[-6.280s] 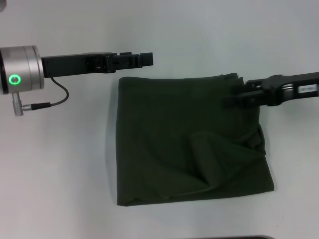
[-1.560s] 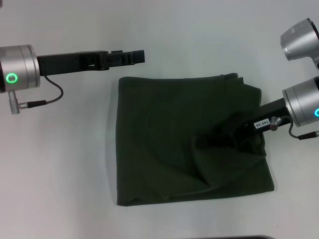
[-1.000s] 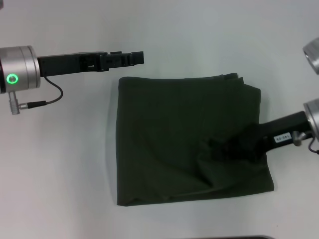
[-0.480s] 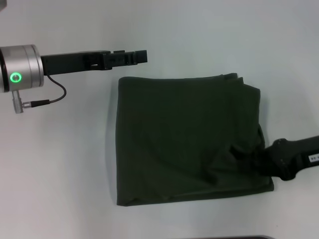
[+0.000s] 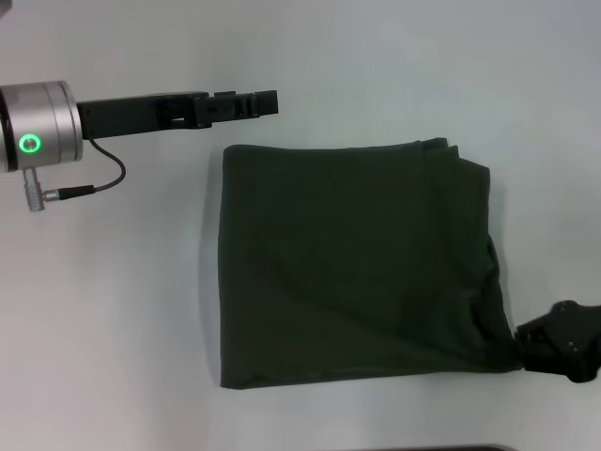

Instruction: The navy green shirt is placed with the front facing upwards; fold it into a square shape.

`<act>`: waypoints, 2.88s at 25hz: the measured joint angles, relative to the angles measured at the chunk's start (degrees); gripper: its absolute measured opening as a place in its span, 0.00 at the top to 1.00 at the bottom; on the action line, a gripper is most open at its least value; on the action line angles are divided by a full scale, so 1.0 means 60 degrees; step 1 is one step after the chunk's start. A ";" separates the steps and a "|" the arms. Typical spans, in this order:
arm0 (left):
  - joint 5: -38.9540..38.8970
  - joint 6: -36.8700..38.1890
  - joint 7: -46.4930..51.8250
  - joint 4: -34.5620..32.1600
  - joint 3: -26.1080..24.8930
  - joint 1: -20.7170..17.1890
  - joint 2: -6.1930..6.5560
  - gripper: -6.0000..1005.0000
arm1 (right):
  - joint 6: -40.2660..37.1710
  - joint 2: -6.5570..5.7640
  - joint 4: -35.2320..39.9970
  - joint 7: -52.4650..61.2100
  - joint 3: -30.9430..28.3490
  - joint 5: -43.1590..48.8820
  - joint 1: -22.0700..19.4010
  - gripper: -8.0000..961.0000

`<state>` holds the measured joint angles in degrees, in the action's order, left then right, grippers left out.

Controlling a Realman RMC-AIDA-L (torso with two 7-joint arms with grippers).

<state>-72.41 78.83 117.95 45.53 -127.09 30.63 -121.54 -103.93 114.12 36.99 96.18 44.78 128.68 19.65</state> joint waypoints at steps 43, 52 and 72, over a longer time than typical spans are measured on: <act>0.0037 -0.0160 -0.0575 0.0112 -0.0164 0.0083 0.0088 0.08 | 0.1038 -0.0234 -0.0326 0.1754 -0.4425 0.0382 0.0812 0.21; 0.0070 -0.0318 -0.0805 0.0094 -0.0178 0.0052 0.0081 0.08 | 0.2164 -0.0214 -0.0664 0.2438 -0.4217 0.0476 0.1245 0.18; 0.0203 -0.0502 -0.0852 0.0043 -0.0102 0.0145 0.0088 0.08 | 0.3204 -0.0058 -0.1595 0.2502 -0.3727 0.0456 0.1801 0.22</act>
<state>-71.19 75.82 112.84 45.79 -127.70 31.49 -121.01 -84.71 113.77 27.42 111.19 22.41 131.42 30.46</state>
